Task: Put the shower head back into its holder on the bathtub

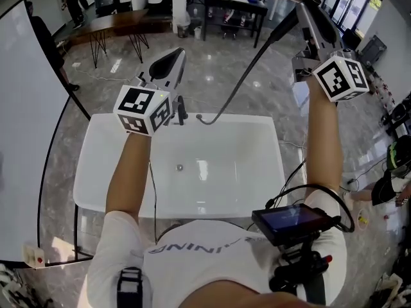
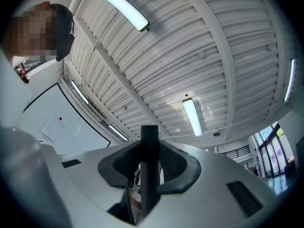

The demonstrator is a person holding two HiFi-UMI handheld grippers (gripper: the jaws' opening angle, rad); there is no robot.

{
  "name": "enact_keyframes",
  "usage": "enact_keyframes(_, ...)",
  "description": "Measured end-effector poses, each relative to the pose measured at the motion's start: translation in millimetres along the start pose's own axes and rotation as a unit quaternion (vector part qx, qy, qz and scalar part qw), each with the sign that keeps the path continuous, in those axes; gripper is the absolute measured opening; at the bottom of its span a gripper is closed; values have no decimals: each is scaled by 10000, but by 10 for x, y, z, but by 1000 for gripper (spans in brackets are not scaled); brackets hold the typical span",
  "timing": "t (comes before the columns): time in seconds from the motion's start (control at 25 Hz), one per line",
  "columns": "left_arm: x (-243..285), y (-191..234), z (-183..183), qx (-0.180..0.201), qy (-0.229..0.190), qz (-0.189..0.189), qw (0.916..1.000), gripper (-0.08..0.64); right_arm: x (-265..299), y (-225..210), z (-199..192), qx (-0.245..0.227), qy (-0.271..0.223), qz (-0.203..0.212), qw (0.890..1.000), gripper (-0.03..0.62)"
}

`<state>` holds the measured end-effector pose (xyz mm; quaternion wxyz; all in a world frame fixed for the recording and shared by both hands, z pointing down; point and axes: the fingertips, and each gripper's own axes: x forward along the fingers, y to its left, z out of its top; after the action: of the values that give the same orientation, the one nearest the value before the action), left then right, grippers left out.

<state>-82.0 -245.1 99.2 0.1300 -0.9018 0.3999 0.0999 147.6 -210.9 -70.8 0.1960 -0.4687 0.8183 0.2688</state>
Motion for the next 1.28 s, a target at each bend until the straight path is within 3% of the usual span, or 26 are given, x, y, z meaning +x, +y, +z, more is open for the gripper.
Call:
enact_keyframes(0.12, 78, -160, 155, 74, -63, -82, 9999, 14, 96, -147, 365, -142, -210, -46, 9997, 123)
enact_keyframes(0.32, -3, -132, 117, 72, -123, -127, 9998, 14, 376, -209, 411, -313, -292, -276, 9987, 123)
enact_keyframes(0.48, 110, -117, 110, 18, -26, -54, 10000, 14, 572, -500, 270, -392, -175, -505, 9978, 123)
enact_keyframes(0.76, 349, 354, -266, -108, 161, 118, 9997, 14, 1046, -622, -513, -149, 48, -459, 9988, 123)
enact_keyframes(1.28, 486, 745, -531, -269, 245, 117, 9993, 14, 1609, -769, -433, -313, -327, -601, 9972, 123)
